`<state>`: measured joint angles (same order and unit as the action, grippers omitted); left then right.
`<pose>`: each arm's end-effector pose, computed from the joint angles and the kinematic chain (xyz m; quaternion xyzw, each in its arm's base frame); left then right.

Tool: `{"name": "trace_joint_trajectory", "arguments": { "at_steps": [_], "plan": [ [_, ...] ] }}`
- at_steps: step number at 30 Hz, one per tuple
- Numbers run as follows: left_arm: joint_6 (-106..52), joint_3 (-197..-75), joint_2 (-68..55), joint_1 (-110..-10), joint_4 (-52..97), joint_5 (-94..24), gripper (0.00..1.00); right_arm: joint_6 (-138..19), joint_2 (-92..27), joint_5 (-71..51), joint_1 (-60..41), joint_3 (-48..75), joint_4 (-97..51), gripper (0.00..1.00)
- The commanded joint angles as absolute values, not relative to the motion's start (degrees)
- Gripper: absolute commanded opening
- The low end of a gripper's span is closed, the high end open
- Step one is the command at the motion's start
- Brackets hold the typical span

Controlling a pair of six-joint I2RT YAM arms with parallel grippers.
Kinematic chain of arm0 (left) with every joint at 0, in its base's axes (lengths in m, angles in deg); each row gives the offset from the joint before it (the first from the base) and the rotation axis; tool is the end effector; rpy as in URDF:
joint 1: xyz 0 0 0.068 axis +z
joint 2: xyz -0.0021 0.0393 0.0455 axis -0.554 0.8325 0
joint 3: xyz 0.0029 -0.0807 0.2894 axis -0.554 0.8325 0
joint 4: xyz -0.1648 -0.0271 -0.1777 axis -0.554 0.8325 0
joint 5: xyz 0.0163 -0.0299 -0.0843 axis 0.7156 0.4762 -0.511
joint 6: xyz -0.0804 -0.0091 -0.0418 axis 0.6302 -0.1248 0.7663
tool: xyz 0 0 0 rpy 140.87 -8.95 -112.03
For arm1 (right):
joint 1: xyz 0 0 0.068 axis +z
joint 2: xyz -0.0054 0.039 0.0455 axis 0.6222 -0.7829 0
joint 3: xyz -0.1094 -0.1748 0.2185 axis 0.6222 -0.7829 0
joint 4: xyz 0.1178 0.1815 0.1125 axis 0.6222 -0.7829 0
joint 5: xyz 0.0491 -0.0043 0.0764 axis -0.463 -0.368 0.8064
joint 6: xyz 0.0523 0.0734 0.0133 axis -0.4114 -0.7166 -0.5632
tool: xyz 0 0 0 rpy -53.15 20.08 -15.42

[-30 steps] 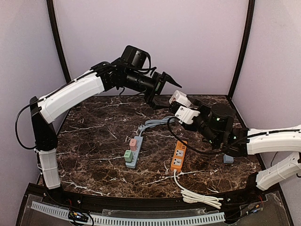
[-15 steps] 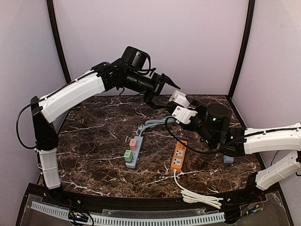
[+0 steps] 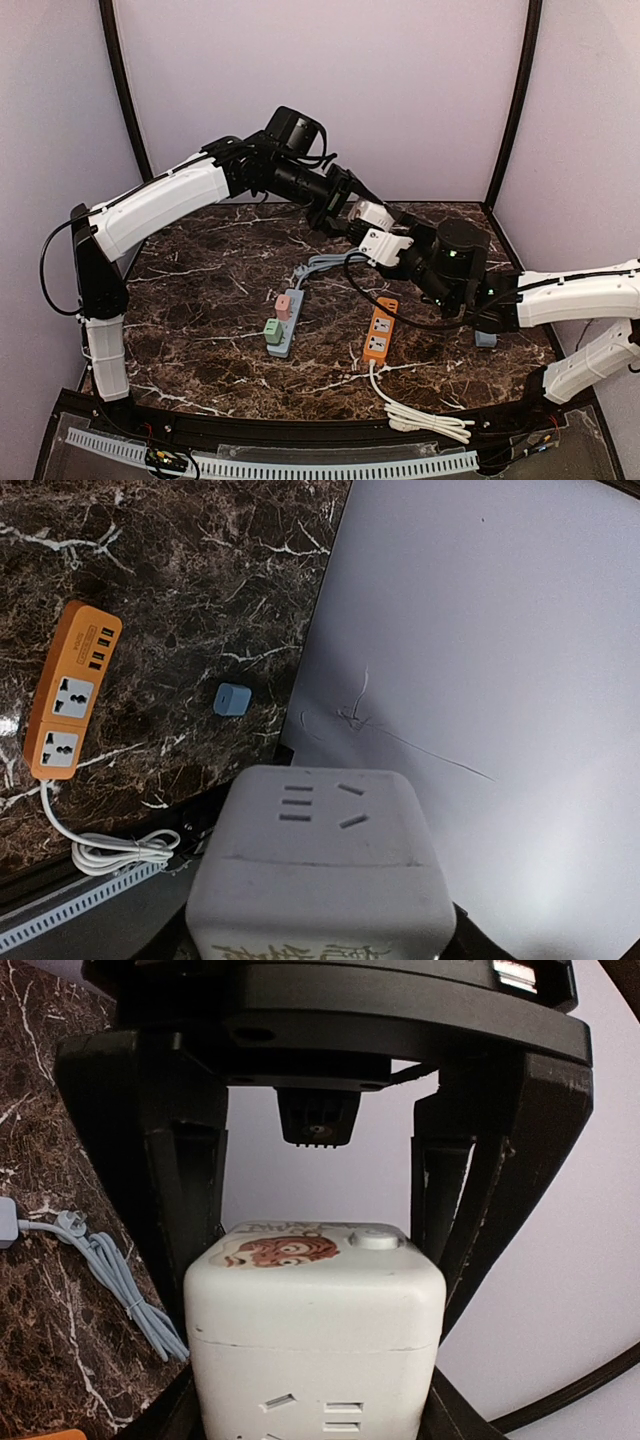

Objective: Insert the plug

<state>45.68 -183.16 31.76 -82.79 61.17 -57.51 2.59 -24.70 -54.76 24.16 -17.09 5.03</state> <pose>0.2821 -0.3898 0.3918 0.1286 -0.8378 0.5301 0.0214 0.1823 0.2455 0.3391 -0.4626 0.5381 -0.1829 0.6805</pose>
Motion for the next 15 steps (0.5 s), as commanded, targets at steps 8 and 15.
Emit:
{"name": "trace_joint_trajectory", "arguments": {
  "at_steps": [8,15],
  "plan": [
    [42.4,-182.9,31.0,-83.1,65.0,-55.5,0.34,0.2,-24.7,-55.5,25.0,-15.3,7.9,0.0],
    [41.1,-182.9,30.5,-83.1,64.8,-54.5,0.24,-6.5,-22.2,-55.5,25.1,-17.0,3.5,0.59]
  ]
}}
